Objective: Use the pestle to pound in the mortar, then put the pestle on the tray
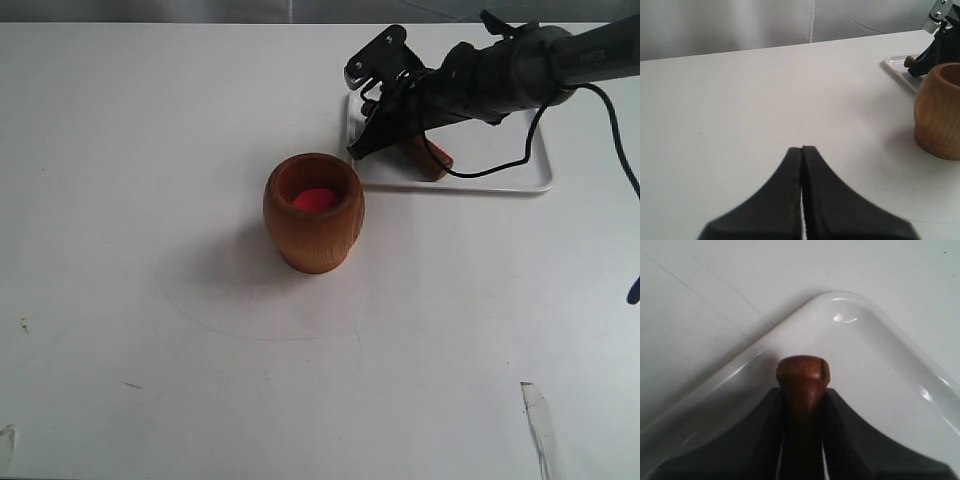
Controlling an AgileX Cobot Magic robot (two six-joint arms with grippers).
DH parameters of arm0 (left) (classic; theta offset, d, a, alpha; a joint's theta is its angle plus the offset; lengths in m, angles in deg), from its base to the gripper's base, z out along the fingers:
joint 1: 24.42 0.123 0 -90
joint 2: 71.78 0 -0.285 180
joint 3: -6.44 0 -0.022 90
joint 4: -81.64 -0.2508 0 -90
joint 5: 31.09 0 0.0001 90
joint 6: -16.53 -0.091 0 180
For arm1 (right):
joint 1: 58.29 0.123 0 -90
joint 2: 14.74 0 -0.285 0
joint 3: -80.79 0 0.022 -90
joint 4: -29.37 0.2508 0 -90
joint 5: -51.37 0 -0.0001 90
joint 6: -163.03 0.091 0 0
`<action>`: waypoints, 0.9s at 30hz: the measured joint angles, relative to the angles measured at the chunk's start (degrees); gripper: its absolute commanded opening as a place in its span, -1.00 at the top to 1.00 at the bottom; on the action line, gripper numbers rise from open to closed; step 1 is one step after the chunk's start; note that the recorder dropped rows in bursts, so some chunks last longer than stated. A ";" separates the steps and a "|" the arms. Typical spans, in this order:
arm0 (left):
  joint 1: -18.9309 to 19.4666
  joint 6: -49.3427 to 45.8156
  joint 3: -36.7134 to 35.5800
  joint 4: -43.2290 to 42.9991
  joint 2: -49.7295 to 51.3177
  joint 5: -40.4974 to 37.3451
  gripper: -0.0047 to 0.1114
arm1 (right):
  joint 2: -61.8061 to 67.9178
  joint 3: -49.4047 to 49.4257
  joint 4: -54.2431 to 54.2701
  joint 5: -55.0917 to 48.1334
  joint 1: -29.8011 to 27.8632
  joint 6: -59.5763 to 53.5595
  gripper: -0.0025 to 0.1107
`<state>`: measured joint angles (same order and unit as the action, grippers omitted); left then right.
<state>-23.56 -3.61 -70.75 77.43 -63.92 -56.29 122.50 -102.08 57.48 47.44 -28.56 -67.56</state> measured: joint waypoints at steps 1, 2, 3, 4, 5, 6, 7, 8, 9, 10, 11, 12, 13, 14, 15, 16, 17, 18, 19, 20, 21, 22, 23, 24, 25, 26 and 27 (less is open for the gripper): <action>0.00 0.00 0.00 0.00 0.00 0.00 0.92 | 0.00 0.00 0.00 0.00 0.00 0.00 0.21; 0.00 0.00 0.00 0.00 0.00 0.00 0.92 | -0.12 0.00 0.00 0.00 0.00 0.00 0.17; 0.00 0.00 0.00 0.00 0.00 0.00 0.92 | -0.24 0.00 0.12 0.00 0.00 0.00 0.15; 0.00 0.00 0.00 0.00 0.00 0.00 0.92 | -0.50 0.00 0.12 0.00 0.00 0.00 0.14; 0.00 0.00 0.00 0.00 0.00 0.00 0.92 | -0.83 0.00 0.12 0.00 0.00 0.00 0.14; 0.00 0.00 0.00 0.00 0.00 0.00 0.92 | -1.20 0.00 0.24 0.00 0.00 0.00 0.14; 0.00 0.00 0.00 0.00 0.00 0.00 0.92 | -1.83 0.00 0.24 0.00 0.00 0.00 0.14; 0.00 0.00 0.00 0.00 0.00 0.00 0.92 | -2.52 0.00 0.37 -0.15 0.00 0.00 0.15; 0.00 0.00 0.00 0.00 0.00 0.00 0.92 | -3.14 0.00 0.60 -0.22 0.00 0.00 0.15; 0.00 0.00 0.00 0.00 0.00 0.00 0.92 | -4.00 0.00 0.87 -0.57 0.00 0.00 0.15; 0.00 0.00 0.00 0.00 0.00 0.00 0.92 | -4.98 0.00 1.27 -1.08 0.00 0.00 0.15; 0.00 0.00 0.00 0.00 0.00 0.00 0.92 | -5.84 0.00 1.70 -1.65 -0.10 0.00 0.19; 0.00 0.00 0.00 0.00 0.00 0.00 0.92 | -6.99 0.00 1.96 -2.68 -0.03 0.00 0.25; 0.00 0.00 0.00 0.00 0.00 0.00 0.92 | -8.24 0.00 2.32 -3.88 -0.03 0.12 0.34; 0.00 0.00 0.00 0.00 0.00 0.00 0.92 | -9.56 0.00 2.33 -5.32 -0.03 0.25 0.47; 0.00 0.00 0.00 0.00 0.00 0.00 0.92 | -10.93 0.00 2.45 -7.02 -0.03 0.48 0.63; 0.00 0.00 0.00 0.00 0.00 0.00 0.92 | -12.38 0.00 2.56 -8.86 -0.03 0.59 0.75; 0.00 0.00 0.00 0.00 0.00 0.00 0.92 | -13.56 0.00 2.68 -10.39 -0.03 0.81 0.90; 0.00 0.00 0.00 0.00 0.00 0.00 0.92 | -15.08 0.00 2.66 -12.43 -0.03 0.81 0.96; 0.00 0.00 0.00 0.00 0.00 0.00 0.92 | -16.59 0.00 2.66 -14.55 -0.03 0.81 0.96; 0.00 0.00 0.00 0.00 0.00 0.00 0.92 | -18.18 0.00 2.66 -16.61 -0.03 0.93 0.96; 0.00 0.00 0.00 0.00 0.00 0.00 0.92 | -19.86 0.16 2.66 -18.30 -0.03 1.06 0.96; 0.00 0.00 0.00 0.00 0.00 0.00 0.92 | -21.29 0.52 2.66 -19.27 -0.03 1.55 0.96; 0.00 0.00 0.00 0.00 0.00 0.00 0.92 | -23.25 1.20 2.66 -20.18 0.11 2.01 0.96; 0.00 0.00 0.00 0.00 0.00 0.00 0.92 | -25.34 2.09 2.66 -20.70 0.36 2.47 0.96; 0.00 0.00 0.00 0.00 0.00 0.00 0.92 | -27.53 2.98 2.66 -20.94 0.66 2.73 0.96; 0.00 0.00 0.00 0.00 0.00 0.00 0.92 | -29.87 4.17 2.66 -21.08 0.94 3.07 0.96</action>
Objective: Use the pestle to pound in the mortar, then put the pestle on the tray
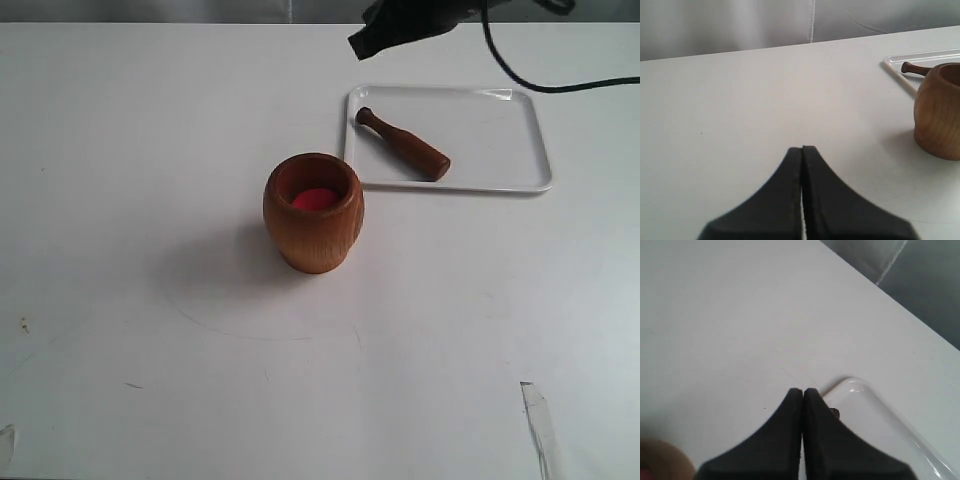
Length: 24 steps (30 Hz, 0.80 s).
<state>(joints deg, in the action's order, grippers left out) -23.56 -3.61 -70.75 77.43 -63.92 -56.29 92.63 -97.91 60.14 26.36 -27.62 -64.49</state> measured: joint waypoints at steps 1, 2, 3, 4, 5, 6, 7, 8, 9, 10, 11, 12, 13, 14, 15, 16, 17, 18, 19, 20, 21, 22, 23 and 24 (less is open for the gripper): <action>0.00 0.00 0.00 0.00 0.00 0.00 0.92 | -2.41 1.34 0.00 -0.10 0.25 0.45 0.96; 0.00 0.00 0.00 0.00 0.00 0.00 0.92 | -4.42 2.78 0.00 -0.33 0.51 0.77 0.96; 0.00 0.00 0.00 0.00 0.00 0.00 0.92 | -7.00 4.31 0.00 -0.47 0.66 1.03 0.96; 0.00 0.00 0.00 0.00 0.00 0.00 0.92 | -9.71 5.92 0.00 -0.58 0.66 1.49 0.96; 0.00 0.00 0.00 0.00 0.00 0.00 0.92 | -11.90 7.26 0.00 -0.61 0.66 2.03 0.96; 0.00 0.00 0.00 0.00 0.00 0.00 0.92 | -14.72 8.95 0.00 -0.71 0.66 2.27 0.96; 0.00 0.00 0.00 0.00 0.00 0.00 0.92 | -17.63 10.60 0.00 -0.71 0.66 2.52 0.96; 0.00 0.00 0.00 0.00 0.00 0.00 0.92 | -20.66 12.21 0.00 -0.71 0.66 2.74 0.96; 0.00 0.00 0.00 0.00 0.00 0.00 0.92 | -23.12 13.41 0.00 -0.83 0.66 2.88 0.96; 0.00 0.00 0.00 0.00 0.00 0.00 0.92 | -26.18 14.78 0.00 -1.01 0.66 2.89 0.96; 0.00 0.00 0.00 0.00 0.00 0.00 0.92 | -29.23 16.03 0.00 -1.65 0.66 3.00 0.96; 0.00 0.00 0.00 0.00 0.00 0.00 0.92 | -32.19 17.16 0.00 -2.35 0.66 3.12 0.96; 0.00 0.00 0.00 0.00 0.00 0.00 0.92 | -35.07 18.17 0.27 -3.27 0.66 3.12 0.96; 0.00 0.00 0.00 0.00 0.00 0.00 0.92 | -37.84 19.03 0.52 -4.32 0.66 3.12 0.96; 0.00 0.00 0.00 0.00 0.00 0.00 0.92 | -40.06 19.66 0.70 -5.31 0.66 3.12 0.96; 0.00 0.00 0.00 0.00 0.00 0.00 0.92 | -42.74 20.35 1.02 -6.73 0.66 3.12 0.96; 0.00 0.00 0.00 0.00 0.00 0.00 0.92 | -45.37 21.01 1.58 -8.14 0.66 3.12 0.96; 0.00 0.00 0.00 0.00 0.00 0.00 0.92 | -47.38 21.50 2.11 -9.35 0.66 3.12 0.96; 0.00 0.00 0.00 0.00 0.00 0.00 0.92 | -49.77 22.11 2.62 -10.62 0.66 3.12 0.96; 0.00 0.00 0.00 0.00 0.00 0.00 0.92 | -51.98 22.73 3.21 -11.75 0.66 3.12 0.96; 0.00 0.00 0.00 0.00 0.00 0.00 0.92 | -54.10 23.22 3.55 -12.71 0.66 3.12 0.96; 0.00 0.00 0.00 0.00 0.00 0.00 0.92 | -56.13 23.88 3.99 -13.39 0.66 3.12 0.96; 0.00 0.00 0.00 0.00 0.00 0.00 0.92 | -57.98 24.65 4.57 -13.89 0.66 3.12 0.96; 0.00 0.00 0.00 0.00 0.00 0.00 0.92 | -59.37 25.13 4.91 -14.18 0.66 3.12 0.96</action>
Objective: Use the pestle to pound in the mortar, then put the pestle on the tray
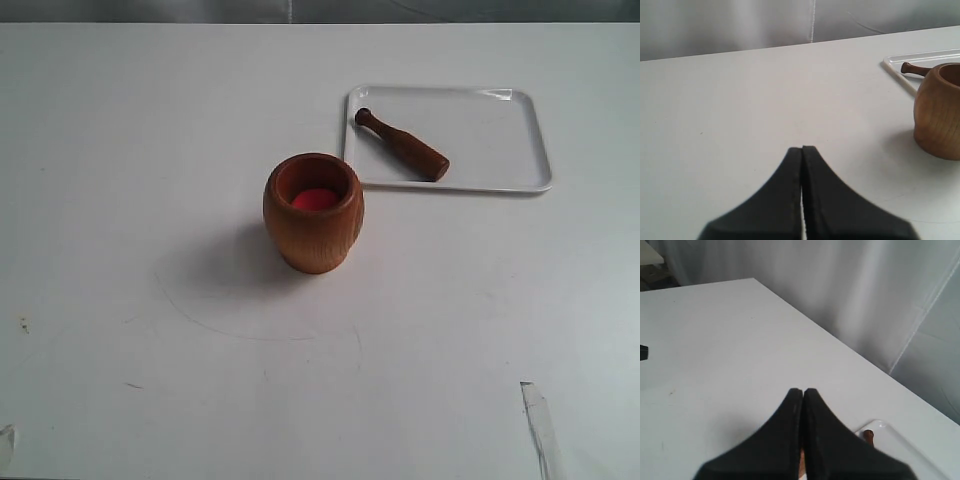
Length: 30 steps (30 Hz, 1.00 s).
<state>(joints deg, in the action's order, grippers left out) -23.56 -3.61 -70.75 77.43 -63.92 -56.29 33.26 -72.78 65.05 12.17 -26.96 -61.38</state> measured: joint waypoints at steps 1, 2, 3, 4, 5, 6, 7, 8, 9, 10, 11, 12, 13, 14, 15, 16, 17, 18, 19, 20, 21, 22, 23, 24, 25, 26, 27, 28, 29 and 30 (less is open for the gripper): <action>0.00 0.00 0.00 0.00 0.00 0.00 0.92 | -1.56 0.55 0.53 -0.50 0.00 0.11 0.96; 0.00 0.00 0.00 0.00 0.00 0.00 0.92 | -2.96 1.01 1.04 -1.33 0.00 0.46 0.96; 0.00 0.00 0.00 0.00 0.00 0.00 0.92 | -4.00 1.17 1.45 -2.07 0.00 0.70 0.96; 0.00 0.00 0.00 0.00 0.00 0.00 0.92 | -5.19 1.41 1.84 -3.07 0.00 1.03 0.96; 0.00 0.00 0.00 0.00 0.00 0.00 0.92 | -6.29 1.51 2.33 -3.87 0.00 1.12 0.96; 0.00 0.00 0.00 0.00 0.00 0.00 0.92 | -7.35 1.55 2.56 -4.46 0.00 1.12 0.96; 0.00 0.00 0.00 0.00 0.00 0.00 0.92 | -8.30 1.65 2.71 -4.72 0.00 1.29 0.96; 0.00 0.00 0.00 0.00 0.00 0.00 0.92 | -9.16 1.65 2.82 -4.86 0.00 1.40 0.96; 0.00 0.00 0.00 0.00 0.00 0.00 0.92 | -9.94 1.65 2.96 -4.97 0.00 1.52 0.96; 0.00 0.00 0.00 0.00 0.00 0.00 0.92 | -10.61 1.65 2.96 -5.09 0.00 1.53 0.96; 0.00 0.00 0.00 0.00 0.00 0.00 0.92 | -11.08 1.65 2.96 -5.09 0.00 1.53 0.96; 0.00 0.00 0.00 0.00 0.00 0.00 0.92 | -11.62 1.65 2.96 -5.09 0.00 1.53 0.96; 0.00 0.00 0.00 0.00 0.00 0.00 0.92 | -12.07 1.65 2.96 -5.09 0.00 1.53 0.96; 0.00 0.00 0.00 0.00 0.00 0.00 0.92 | -12.37 1.65 2.96 -5.21 0.00 1.53 0.96; 0.00 0.00 0.00 0.00 0.00 0.00 0.92 | -12.62 1.65 3.06 -5.21 0.00 1.53 0.96; 0.00 0.00 0.00 0.00 0.00 0.00 0.92 | -12.75 1.65 3.06 -5.21 0.00 1.53 0.96; 0.00 0.00 0.00 0.00 0.00 0.00 0.92 | -12.85 1.65 3.06 -5.21 0.00 1.53 0.96; 0.00 0.00 0.00 0.00 0.00 0.00 0.92 | -12.85 1.65 3.06 -5.21 0.00 1.53 0.96; 0.00 0.00 0.00 0.00 0.00 0.00 0.92 | -12.85 1.65 3.06 -5.21 0.00 1.53 0.96; 0.00 0.00 0.00 0.00 0.00 0.00 0.92 | -12.85 1.65 3.06 -5.21 0.00 1.53 0.96; 0.00 0.00 0.00 0.00 0.00 0.00 0.92 | -12.89 1.65 3.06 -5.21 0.00 1.53 0.96; 0.00 0.00 0.00 0.00 0.00 0.00 0.92 | -13.13 1.65 3.06 -5.21 0.00 1.53 0.96; 0.00 0.00 0.00 0.00 0.00 0.00 0.92 | -13.46 1.65 3.06 -5.21 0.00 1.53 0.96; 0.00 0.00 0.00 0.00 0.00 0.00 0.92 | -14.17 1.65 3.06 -5.28 0.00 1.53 0.96; 0.00 0.00 0.00 0.00 0.00 0.00 0.92 | -15.05 1.65 3.19 -5.28 0.00 2.02 0.96; 0.00 0.00 0.00 0.00 0.00 0.00 0.92 | -15.93 1.65 3.36 -5.28 -0.39 2.17 0.96; 0.00 0.00 0.00 0.00 0.00 0.00 0.92 | -17.22 1.65 3.47 -5.28 -1.02 2.40 0.96; 0.00 0.00 0.00 0.00 0.00 0.00 0.92 | -18.70 1.65 3.50 -5.28 -1.85 2.40 0.96; 0.00 0.00 0.00 0.00 0.00 0.00 0.92 | -20.24 1.65 3.60 -5.28 -3.11 2.40 0.96; 0.00 0.00 0.00 0.00 0.00 0.00 0.92 | -21.72 1.65 3.60 -5.28 -4.54 2.40 0.96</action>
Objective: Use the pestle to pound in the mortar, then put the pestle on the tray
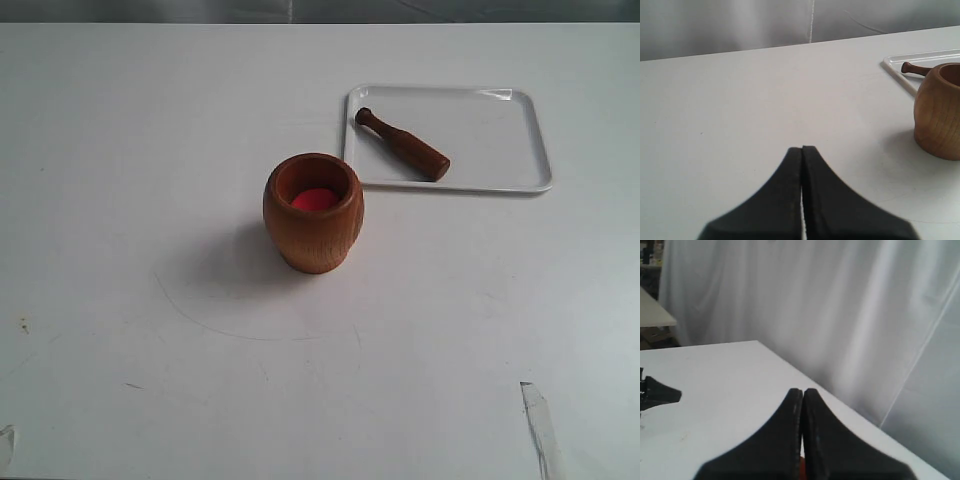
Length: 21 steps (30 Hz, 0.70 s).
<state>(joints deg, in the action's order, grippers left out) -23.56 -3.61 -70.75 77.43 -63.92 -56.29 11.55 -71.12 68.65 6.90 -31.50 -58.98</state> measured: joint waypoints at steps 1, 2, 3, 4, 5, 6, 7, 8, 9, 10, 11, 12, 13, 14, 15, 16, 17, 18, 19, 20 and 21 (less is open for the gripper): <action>0.00 0.00 0.00 0.00 0.00 0.00 0.92 | -1.12 0.00 -0.26 0.23 -1.20 0.00 0.96; 0.00 0.00 0.00 0.00 0.00 0.00 0.92 | -2.42 0.00 -0.36 0.51 -2.76 0.00 0.96; 0.00 0.00 0.00 0.00 0.00 0.00 0.92 | -3.58 0.00 -0.36 1.05 -4.31 0.00 0.96; 0.00 0.00 0.00 0.00 0.00 0.00 0.92 | -4.54 0.00 -0.36 1.51 -5.86 0.00 0.96; 0.00 0.00 0.00 0.00 0.00 0.00 0.92 | -5.37 0.00 -0.36 1.89 -7.43 0.00 0.96; 0.00 0.00 0.00 0.00 0.00 0.00 0.92 | -5.91 0.00 -0.36 1.99 -9.01 0.00 0.96; 0.00 0.00 0.00 0.00 0.00 0.00 0.92 | -6.49 0.00 -0.36 2.28 -10.58 0.00 0.96; 0.00 0.00 0.00 0.00 0.00 0.00 0.92 | -7.04 0.23 -0.36 2.72 -12.22 0.00 0.96; 0.00 0.00 0.00 0.00 0.00 0.00 0.92 | -7.46 0.55 -0.16 3.24 -13.54 0.00 0.96; 0.00 0.00 0.00 0.00 0.00 0.00 0.92 | -7.95 1.21 0.08 3.53 -15.23 0.00 0.96; 0.00 0.00 0.00 0.00 0.00 0.00 0.92 | -8.24 1.87 0.56 4.21 -16.93 0.00 0.96; 0.00 0.00 0.00 0.00 0.00 0.00 0.92 | -8.48 2.69 1.10 4.61 -18.28 0.00 0.96; 0.00 0.00 0.00 0.00 0.00 0.00 0.92 | -8.84 3.60 1.56 5.09 -19.86 0.00 0.96; 0.00 0.00 0.00 0.00 0.00 0.00 0.92 | -9.14 4.67 2.19 5.69 -21.32 0.00 0.96; 0.00 0.00 0.00 0.00 0.00 0.00 0.92 | -9.54 5.67 2.58 6.28 -22.40 0.00 0.96; 0.00 0.00 0.00 0.00 0.00 0.00 0.92 | -10.22 7.05 2.85 7.16 -23.46 0.00 0.96; 0.00 0.00 0.00 0.00 0.00 0.00 0.92 | -10.94 8.62 3.25 8.32 -24.26 0.00 0.96; 0.00 0.00 0.00 0.00 0.00 0.00 0.92 | -11.74 10.35 3.65 9.66 -24.88 0.12 0.96; 0.00 0.00 0.00 0.00 0.00 0.00 0.92 | -12.58 11.80 3.90 10.90 -25.25 0.12 0.96; 0.00 0.00 0.00 0.00 0.00 0.00 0.92 | -13.36 13.71 4.30 12.59 -25.42 0.12 0.96; 0.00 0.00 0.00 0.00 0.00 0.00 0.92 | -14.02 15.71 4.47 14.22 -25.63 0.12 0.96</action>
<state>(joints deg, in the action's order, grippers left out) -23.56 -3.61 -70.75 77.43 -63.92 -56.29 -2.48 -55.41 73.12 21.12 -57.13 -58.86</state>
